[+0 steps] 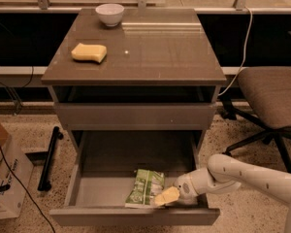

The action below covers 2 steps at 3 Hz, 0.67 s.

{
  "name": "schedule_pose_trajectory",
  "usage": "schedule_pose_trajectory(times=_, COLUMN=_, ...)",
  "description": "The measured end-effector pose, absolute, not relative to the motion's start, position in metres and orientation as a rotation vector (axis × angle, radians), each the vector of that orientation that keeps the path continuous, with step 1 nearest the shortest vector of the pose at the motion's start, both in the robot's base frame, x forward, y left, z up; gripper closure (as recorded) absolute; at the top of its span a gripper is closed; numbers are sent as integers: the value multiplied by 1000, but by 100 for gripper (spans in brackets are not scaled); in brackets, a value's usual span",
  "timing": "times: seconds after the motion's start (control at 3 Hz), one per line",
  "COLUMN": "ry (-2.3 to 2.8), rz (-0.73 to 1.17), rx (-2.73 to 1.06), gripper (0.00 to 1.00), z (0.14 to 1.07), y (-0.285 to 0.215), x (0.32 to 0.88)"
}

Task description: Pick green jalapeno chip bag from middle drawer and place on counter

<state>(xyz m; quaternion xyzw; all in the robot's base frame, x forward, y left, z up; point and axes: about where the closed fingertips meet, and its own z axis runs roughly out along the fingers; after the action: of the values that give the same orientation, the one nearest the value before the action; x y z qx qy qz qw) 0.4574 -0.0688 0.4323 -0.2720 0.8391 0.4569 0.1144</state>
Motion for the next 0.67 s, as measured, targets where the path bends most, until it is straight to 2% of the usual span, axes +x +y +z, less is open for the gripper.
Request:
schedule_pose_trajectory(times=0.33, ry=2459, rz=1379, rx=-769, gripper=18, z=427, y=-58, x=455)
schedule_pose_trajectory(times=0.67, ry=2437, rz=1385, rx=-773, gripper=42, z=432, y=-51, x=458)
